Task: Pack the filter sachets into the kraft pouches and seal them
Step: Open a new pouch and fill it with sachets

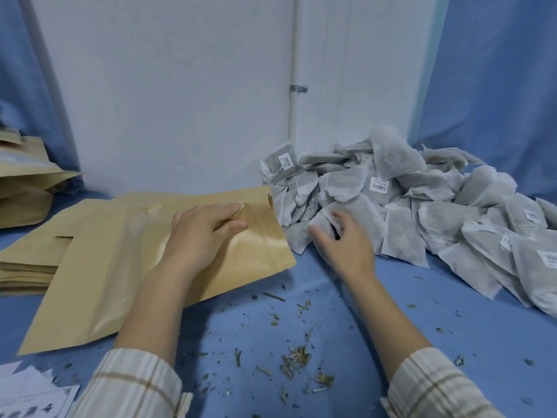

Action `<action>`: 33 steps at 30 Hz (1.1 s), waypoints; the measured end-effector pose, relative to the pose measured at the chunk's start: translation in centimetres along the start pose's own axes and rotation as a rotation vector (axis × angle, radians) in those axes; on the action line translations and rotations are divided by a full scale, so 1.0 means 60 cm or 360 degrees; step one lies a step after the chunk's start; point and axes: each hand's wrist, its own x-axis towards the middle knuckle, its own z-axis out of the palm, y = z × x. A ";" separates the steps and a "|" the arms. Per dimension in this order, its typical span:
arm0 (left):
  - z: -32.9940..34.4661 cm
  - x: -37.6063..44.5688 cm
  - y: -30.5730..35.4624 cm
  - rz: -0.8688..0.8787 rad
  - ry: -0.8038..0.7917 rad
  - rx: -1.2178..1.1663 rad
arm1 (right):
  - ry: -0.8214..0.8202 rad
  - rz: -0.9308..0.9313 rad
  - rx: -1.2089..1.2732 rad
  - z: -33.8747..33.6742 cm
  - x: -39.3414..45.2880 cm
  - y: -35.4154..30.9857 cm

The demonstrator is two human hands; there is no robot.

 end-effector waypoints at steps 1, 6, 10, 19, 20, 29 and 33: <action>0.000 0.000 0.000 -0.0006 0.0002 0.0010 | -0.0180 -0.0031 -0.0331 0.010 -0.004 0.008; 0.002 -0.001 0.004 -0.0041 0.0016 0.0019 | 0.0195 0.0018 -0.0142 0.008 0.001 0.017; 0.001 -0.002 0.004 0.0001 -0.0009 0.0021 | 0.0088 0.0361 0.1348 -0.017 0.000 -0.012; 0.001 -0.001 0.014 0.0032 -0.0006 -0.0038 | -0.0324 0.0271 0.1776 -0.029 -0.002 -0.016; 0.001 0.000 0.018 0.0065 -0.0030 -0.0087 | -0.0428 0.0220 0.1698 -0.026 -0.006 -0.023; 0.027 0.002 0.049 0.0357 -0.0258 -0.0076 | -0.0829 0.0077 0.0582 0.018 -0.018 -0.078; 0.019 0.003 0.040 0.0267 -0.0052 -0.0068 | 0.0250 -0.0017 -0.0055 -0.020 0.007 -0.001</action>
